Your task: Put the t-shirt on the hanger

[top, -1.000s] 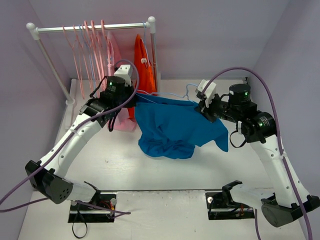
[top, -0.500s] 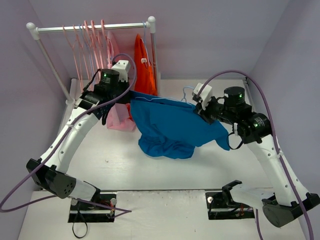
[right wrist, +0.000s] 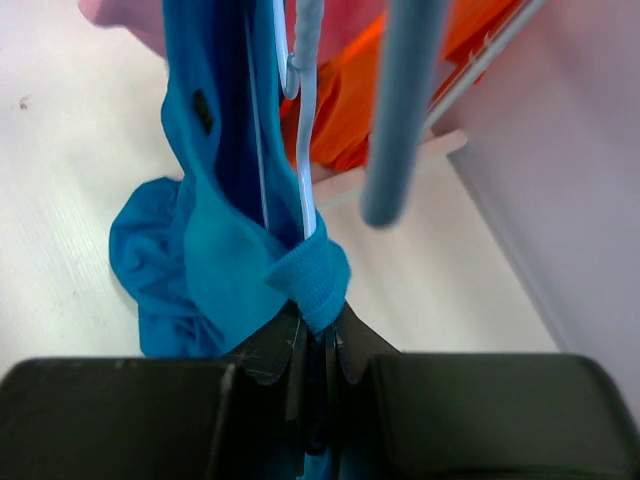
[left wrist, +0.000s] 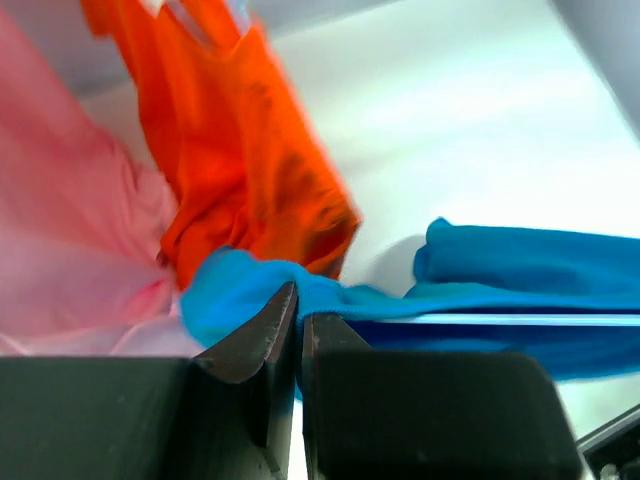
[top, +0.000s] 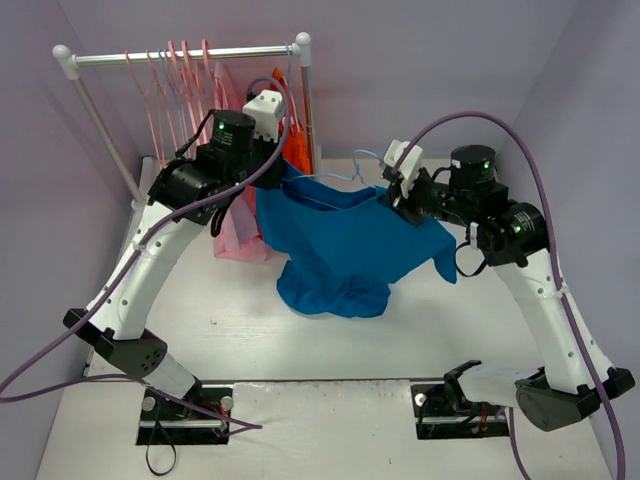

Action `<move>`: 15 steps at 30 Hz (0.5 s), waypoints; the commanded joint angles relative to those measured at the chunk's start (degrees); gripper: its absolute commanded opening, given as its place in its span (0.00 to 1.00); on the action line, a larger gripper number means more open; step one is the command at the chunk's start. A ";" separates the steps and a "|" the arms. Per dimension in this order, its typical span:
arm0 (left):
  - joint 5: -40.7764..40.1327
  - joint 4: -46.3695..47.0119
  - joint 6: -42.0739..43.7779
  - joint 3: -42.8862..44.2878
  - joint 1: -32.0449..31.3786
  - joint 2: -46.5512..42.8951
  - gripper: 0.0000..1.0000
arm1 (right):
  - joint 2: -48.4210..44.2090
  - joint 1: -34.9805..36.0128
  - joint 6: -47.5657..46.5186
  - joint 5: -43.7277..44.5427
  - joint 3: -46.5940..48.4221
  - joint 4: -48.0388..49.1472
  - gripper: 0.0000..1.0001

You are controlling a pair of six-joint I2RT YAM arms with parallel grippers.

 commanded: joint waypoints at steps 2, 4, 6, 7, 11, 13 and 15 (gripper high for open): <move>-3.14 -2.18 -2.74 11.10 -1.73 1.21 0.00 | 2.57 0.23 -2.19 -6.17 8.94 3.74 0.00; -3.49 -3.62 -3.00 16.31 -1.79 2.90 0.00 | 3.39 0.23 -2.23 -8.32 11.40 3.77 0.00; -3.86 -4.36 -3.67 19.78 -1.79 3.92 0.00 | 3.85 0.23 -2.40 -11.49 12.93 3.81 0.00; -4.17 -4.36 -4.03 20.71 -1.82 4.14 0.00 | 3.91 0.23 -2.40 -12.69 13.20 3.86 0.00; -4.45 -4.10 -6.49 21.26 -2.95 4.42 0.00 | 2.61 0.23 -2.66 -13.00 11.20 3.86 0.00; -5.12 -4.01 -6.98 19.88 -3.94 4.50 0.00 | 2.23 0.23 -2.75 -14.45 9.44 3.95 0.00; -5.92 -3.93 -8.02 18.05 -4.58 4.43 0.00 | 1.42 0.23 -2.75 -16.20 7.68 4.12 0.00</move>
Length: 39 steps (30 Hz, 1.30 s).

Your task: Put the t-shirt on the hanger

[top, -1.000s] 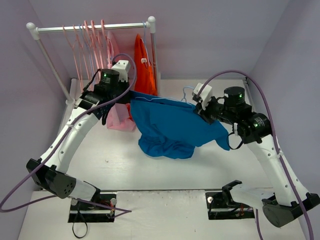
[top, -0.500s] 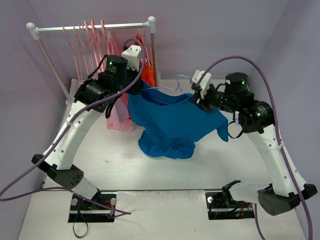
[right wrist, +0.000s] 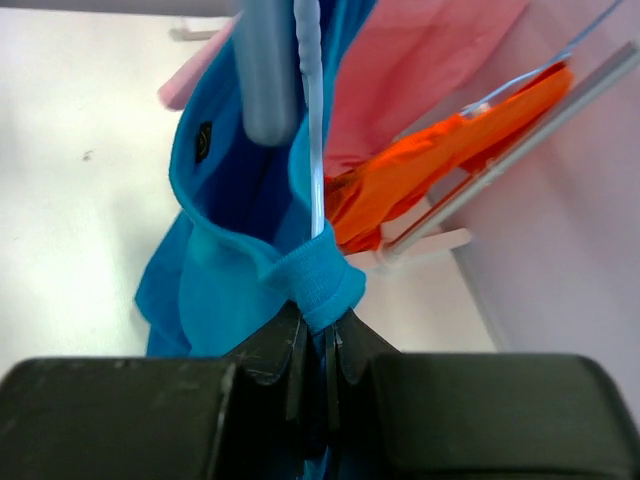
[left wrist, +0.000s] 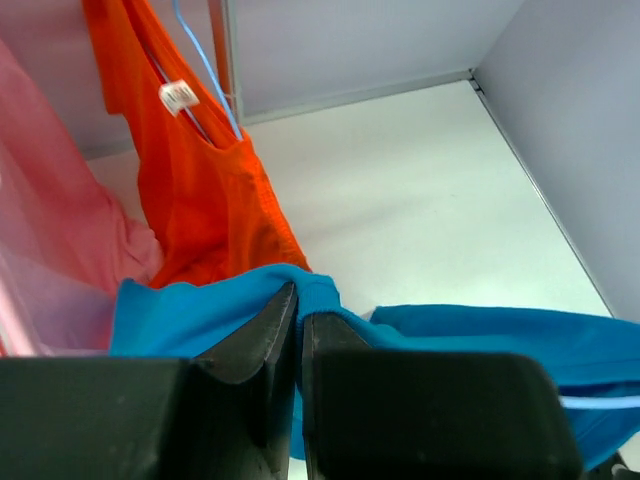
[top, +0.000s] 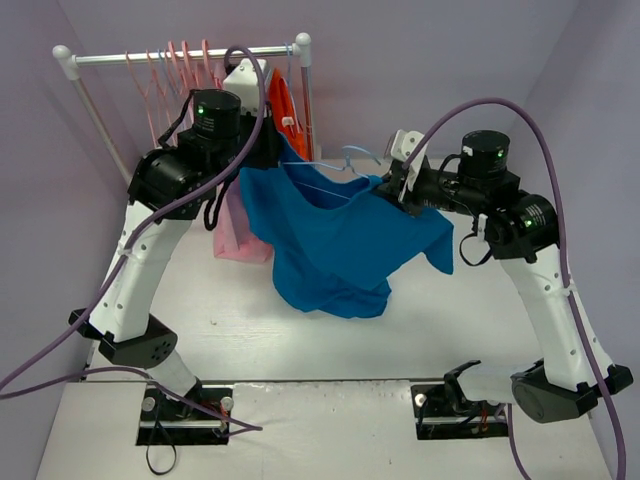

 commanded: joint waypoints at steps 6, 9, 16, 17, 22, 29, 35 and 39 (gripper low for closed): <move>0.40 3.04 -4.48 -6.12 -2.42 -0.57 0.00 | -3.34 -0.16 0.12 -5.92 -8.76 5.85 0.00; 1.24 4.02 -4.61 -8.50 -2.52 -0.89 0.00 | -3.04 -0.93 0.49 -5.60 -9.48 7.60 0.00; 2.51 7.15 -3.20 -7.40 -2.07 0.48 0.00 | 0.64 -1.98 1.10 -9.05 -6.31 9.55 0.00; 3.10 7.17 -3.02 -5.06 -1.99 1.09 0.00 | 1.08 -2.14 1.11 -9.41 -5.94 9.97 0.00; 7.59 8.12 -0.68 -1.05 -2.06 2.72 0.04 | 3.62 -3.39 1.27 -10.75 -3.10 10.40 0.00; 10.39 11.19 4.36 -4.20 -1.71 0.62 0.05 | 5.48 -6.09 1.65 -13.92 -1.12 10.57 0.00; 13.49 13.46 10.18 -6.57 0.03 -0.72 0.21 | 7.48 -6.88 2.24 -17.77 -0.79 10.57 0.00; 18.64 15.76 12.47 -7.54 2.87 -0.88 0.26 | 8.17 -7.06 2.33 -18.87 -1.03 10.49 0.00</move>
